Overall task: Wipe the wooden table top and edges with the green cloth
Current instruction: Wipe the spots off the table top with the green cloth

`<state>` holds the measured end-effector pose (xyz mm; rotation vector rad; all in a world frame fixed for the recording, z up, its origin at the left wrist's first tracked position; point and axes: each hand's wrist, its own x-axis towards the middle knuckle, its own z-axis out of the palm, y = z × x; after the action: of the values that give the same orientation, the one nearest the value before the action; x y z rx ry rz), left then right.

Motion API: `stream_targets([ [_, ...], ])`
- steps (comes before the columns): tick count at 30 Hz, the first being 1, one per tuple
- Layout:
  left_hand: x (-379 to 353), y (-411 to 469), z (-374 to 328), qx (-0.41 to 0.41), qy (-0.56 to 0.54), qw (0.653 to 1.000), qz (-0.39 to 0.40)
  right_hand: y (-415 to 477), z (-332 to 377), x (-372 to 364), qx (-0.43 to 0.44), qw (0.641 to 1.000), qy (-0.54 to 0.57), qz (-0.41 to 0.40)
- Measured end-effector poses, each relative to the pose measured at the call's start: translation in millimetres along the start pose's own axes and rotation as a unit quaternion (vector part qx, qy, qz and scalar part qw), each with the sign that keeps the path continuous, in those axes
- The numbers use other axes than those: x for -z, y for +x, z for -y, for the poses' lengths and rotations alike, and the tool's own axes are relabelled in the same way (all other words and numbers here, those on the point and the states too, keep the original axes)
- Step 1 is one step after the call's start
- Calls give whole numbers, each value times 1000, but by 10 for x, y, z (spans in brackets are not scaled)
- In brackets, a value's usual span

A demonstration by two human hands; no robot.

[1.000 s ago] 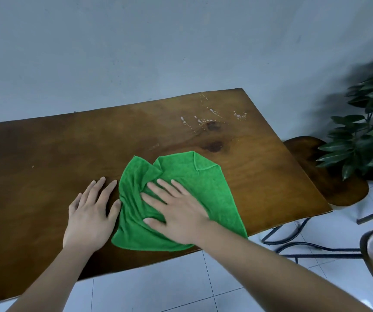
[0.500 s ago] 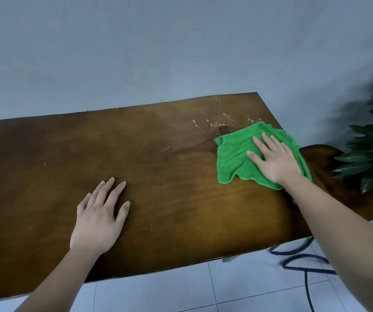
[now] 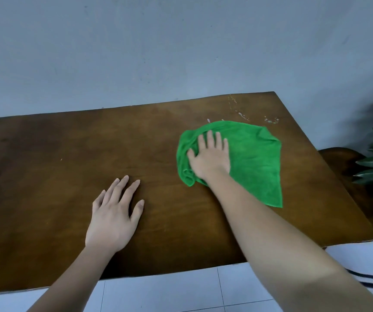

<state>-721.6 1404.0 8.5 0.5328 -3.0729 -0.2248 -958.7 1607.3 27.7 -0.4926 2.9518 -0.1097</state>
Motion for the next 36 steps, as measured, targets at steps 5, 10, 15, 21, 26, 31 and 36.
stream_targets([
  [5, 16, -20, -7, -5, -7, 1000, -5, -219, 786, -131, 169, 985, -7, 18],
  [10, 16, 3, -10, -3, -7, 1000, 0, 4, 579, -107, 291, 956, -20, 29],
  [15, 7, 3, -11, 4, -4, 1000, 7, 436, -168, 102, 273, 961, -26, 23],
  [21, 13, 18, -12, 11, -15, 1000, 13, 907, -1383, 255, 124, 992, -17, -6],
  [26, 5, 29, -8, 12, -11, 1000, 11, 1100, -2120, 330, -23, 1000, 11, -19],
  [31, -4, 32, -10, 13, -8, 1000, 13, 1281, -1933, 290, -143, 989, 35, -20],
  [36, 5, 41, -13, 12, -12, 1000, 10, 1257, -850, 197, -68, 998, 2, -15],
])
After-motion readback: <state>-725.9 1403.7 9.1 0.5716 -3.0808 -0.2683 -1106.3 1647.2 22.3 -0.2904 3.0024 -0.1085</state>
